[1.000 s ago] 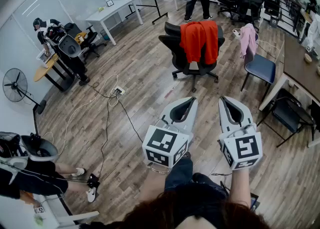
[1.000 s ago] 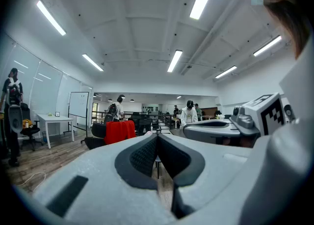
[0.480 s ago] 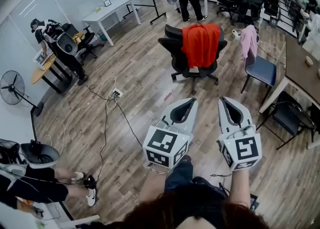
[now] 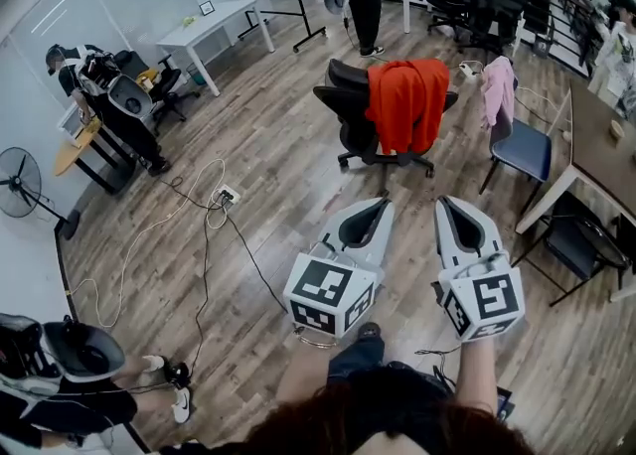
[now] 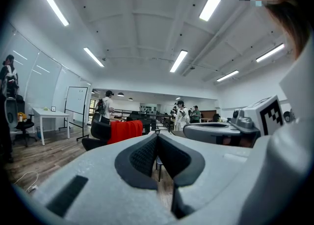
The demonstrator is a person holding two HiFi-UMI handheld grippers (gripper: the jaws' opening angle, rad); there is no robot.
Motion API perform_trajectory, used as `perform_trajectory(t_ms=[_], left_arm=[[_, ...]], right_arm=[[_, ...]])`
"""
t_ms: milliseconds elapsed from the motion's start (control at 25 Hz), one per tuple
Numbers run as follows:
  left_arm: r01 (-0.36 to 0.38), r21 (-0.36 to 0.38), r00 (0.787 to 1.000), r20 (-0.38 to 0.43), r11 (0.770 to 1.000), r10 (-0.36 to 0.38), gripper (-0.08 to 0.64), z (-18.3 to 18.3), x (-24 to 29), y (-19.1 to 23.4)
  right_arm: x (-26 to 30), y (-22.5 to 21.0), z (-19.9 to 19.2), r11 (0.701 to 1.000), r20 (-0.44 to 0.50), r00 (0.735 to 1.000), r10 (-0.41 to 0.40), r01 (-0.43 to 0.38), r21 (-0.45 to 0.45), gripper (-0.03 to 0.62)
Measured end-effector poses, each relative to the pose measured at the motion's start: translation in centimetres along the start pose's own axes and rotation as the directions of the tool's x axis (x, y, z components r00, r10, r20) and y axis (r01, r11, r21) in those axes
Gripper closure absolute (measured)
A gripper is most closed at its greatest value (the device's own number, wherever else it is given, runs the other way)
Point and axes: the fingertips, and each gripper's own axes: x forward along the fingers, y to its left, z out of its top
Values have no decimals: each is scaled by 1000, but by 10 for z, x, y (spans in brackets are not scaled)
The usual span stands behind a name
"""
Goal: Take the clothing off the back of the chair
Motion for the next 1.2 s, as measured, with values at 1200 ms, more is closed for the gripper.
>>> perform_trajectory(t_ms=[1200], left_arm=[[122, 10, 992, 20, 993, -122, 541, 17, 85, 103]], right_arm=[[122, -38, 1, 994, -6, 994, -107, 107, 14, 566]])
